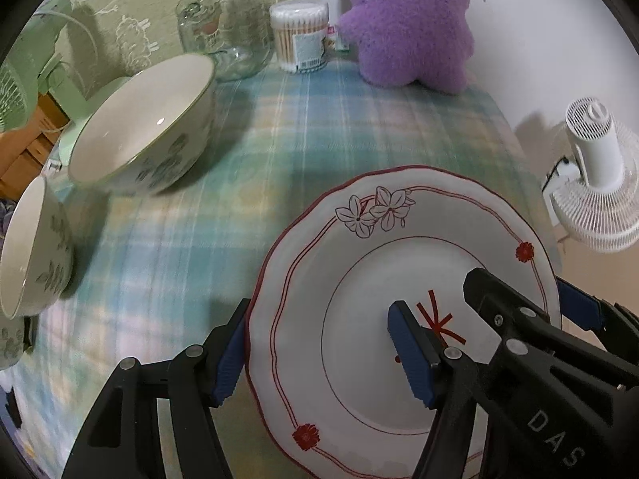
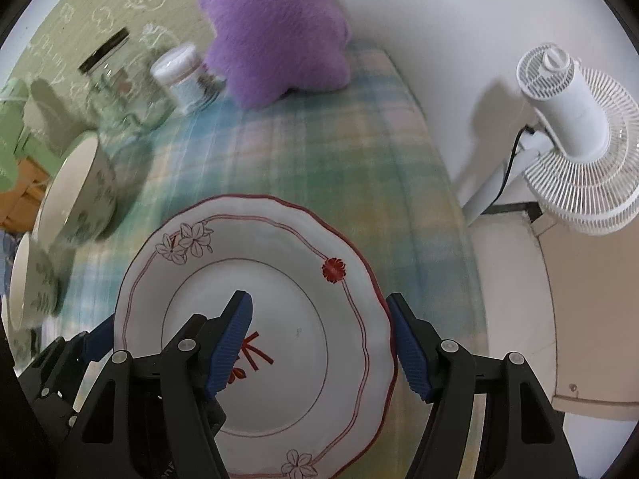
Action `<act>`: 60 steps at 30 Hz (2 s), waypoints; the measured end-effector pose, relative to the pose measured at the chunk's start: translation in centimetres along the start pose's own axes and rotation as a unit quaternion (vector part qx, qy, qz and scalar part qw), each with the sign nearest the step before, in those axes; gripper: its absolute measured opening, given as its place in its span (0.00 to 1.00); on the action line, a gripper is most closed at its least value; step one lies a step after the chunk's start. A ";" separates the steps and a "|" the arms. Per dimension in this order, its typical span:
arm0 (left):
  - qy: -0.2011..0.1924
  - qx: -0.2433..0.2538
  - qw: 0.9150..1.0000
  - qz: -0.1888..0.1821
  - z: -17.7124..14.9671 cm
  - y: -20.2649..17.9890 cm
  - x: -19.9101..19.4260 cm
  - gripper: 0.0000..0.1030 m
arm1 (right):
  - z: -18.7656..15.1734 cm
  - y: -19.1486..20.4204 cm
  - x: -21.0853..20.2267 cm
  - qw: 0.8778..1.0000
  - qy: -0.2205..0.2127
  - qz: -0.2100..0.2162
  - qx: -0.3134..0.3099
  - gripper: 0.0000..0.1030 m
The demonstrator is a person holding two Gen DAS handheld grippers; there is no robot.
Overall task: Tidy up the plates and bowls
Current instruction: 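Grip the rim of the red-rimmed white plate with both grippers, then lift the red-rimmed plate with both grippers and lower it onto the flower plates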
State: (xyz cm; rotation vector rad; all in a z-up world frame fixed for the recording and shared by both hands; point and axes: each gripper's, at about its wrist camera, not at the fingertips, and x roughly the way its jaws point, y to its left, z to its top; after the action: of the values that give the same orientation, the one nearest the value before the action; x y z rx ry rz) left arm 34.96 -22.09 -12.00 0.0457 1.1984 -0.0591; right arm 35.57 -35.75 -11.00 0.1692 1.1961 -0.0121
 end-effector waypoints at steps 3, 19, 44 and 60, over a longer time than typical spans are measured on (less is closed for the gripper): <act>0.003 0.005 1.000 -0.001 -1.0 0.5 -0.2 0.66 | -1.1 0.6 -0.2 1.000 0.010 0.004 -0.008 0.69; -0.023 0.014 1.000 0.009 -1.6 0.3 -0.5 0.67 | -1.2 0.8 1.1 0.999 0.014 -0.011 -0.035 0.56; -0.074 0.010 0.997 -0.032 -3.8 2.8 -9.0 0.66 | -2.6 3.7 -8.1 0.998 -0.045 -0.036 -0.017 0.57; -0.072 0.076 0.992 -0.076 -10.7 3.9 -14.8 0.66 | -11.1 5.1 -15.5 0.995 -0.059 -0.076 0.040 0.57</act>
State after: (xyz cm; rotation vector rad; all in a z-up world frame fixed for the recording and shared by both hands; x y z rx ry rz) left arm 19.95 -17.14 -2.13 0.0816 1.0506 -0.2834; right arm 20.12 -30.45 0.06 0.1457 1.0891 -0.2016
